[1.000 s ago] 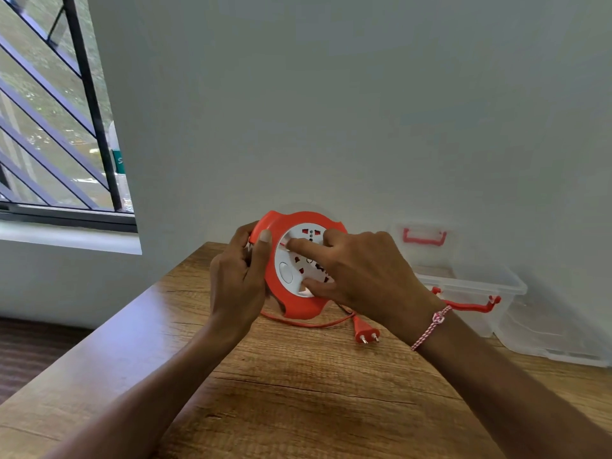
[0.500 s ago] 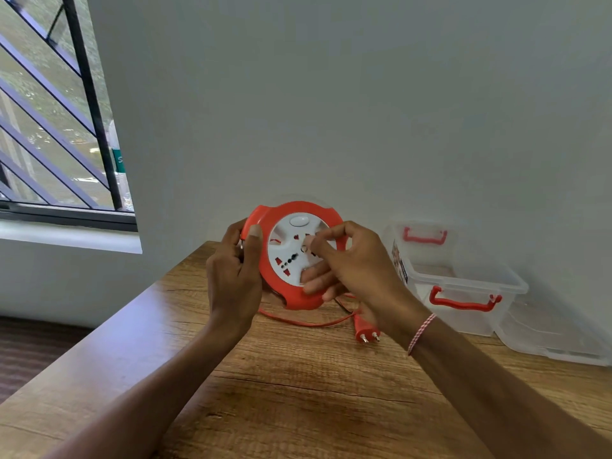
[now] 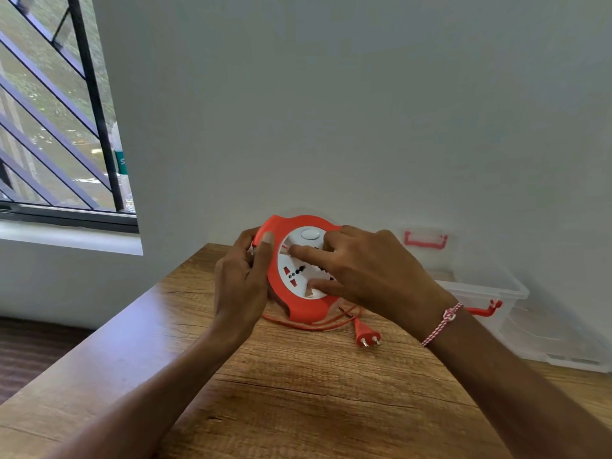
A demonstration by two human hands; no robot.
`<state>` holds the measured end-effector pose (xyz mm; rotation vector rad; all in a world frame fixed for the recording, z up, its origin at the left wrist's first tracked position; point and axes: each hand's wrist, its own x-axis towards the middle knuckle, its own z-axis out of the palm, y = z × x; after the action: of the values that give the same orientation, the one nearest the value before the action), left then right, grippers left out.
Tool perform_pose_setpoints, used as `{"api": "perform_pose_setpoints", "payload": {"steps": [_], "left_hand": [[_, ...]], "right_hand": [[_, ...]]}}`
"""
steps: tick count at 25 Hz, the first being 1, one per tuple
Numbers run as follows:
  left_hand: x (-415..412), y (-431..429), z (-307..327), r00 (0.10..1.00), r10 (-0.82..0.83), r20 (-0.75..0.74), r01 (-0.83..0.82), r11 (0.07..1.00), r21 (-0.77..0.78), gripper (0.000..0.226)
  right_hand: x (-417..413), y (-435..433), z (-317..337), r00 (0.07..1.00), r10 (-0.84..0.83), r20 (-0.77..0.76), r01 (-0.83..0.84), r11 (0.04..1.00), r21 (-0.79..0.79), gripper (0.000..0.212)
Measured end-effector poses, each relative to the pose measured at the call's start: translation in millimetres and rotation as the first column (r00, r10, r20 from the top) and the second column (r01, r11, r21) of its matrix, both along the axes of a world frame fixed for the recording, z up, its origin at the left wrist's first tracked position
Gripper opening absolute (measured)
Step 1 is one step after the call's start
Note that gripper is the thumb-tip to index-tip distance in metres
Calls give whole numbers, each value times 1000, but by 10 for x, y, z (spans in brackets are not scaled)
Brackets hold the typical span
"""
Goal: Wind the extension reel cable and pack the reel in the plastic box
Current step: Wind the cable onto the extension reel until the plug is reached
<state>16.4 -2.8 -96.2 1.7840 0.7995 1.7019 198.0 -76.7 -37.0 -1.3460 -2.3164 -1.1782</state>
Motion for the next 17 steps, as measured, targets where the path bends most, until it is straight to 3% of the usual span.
{"api": "perform_pose_setpoints", "payload": {"steps": [4,6,8,10,12,13,14,15,17], "left_hand": [[5,-60,11,999,44,1,-44,997,59,24],[15,-104,17,998,59,23,-61,995,84,23],[35,-131,6,997,72,36,-76,990,119,29],[46,-148,12,995,87,40,-92,986,140,39],[37,-123,4,993,107,43,-112,986,126,37],[26,-97,-2,993,111,46,-115,988,104,30],[19,-69,-1,993,105,50,-109,991,72,23],[14,-41,2,993,96,62,-98,995,34,20],[-6,8,15,991,85,101,-82,996,-31,25]], "right_hand": [[-27,7,-50,990,50,-133,-48,999,18,64],[-121,-25,-77,942,15,-336,-21,1000,-13,63],[-247,-75,-103,764,-3,-645,-9,1000,-15,61],[-361,-90,-124,474,-110,-874,-17,991,-134,55],[-377,-59,-120,176,-238,-955,-169,949,-268,47],[-359,-62,-92,119,-262,-958,-218,934,-282,41],[-315,-66,-52,175,-239,-955,-192,943,-272,38],[-248,-71,-11,343,-192,-920,-100,966,-239,36],[-117,-85,76,741,-109,-662,37,992,-121,40]]}}
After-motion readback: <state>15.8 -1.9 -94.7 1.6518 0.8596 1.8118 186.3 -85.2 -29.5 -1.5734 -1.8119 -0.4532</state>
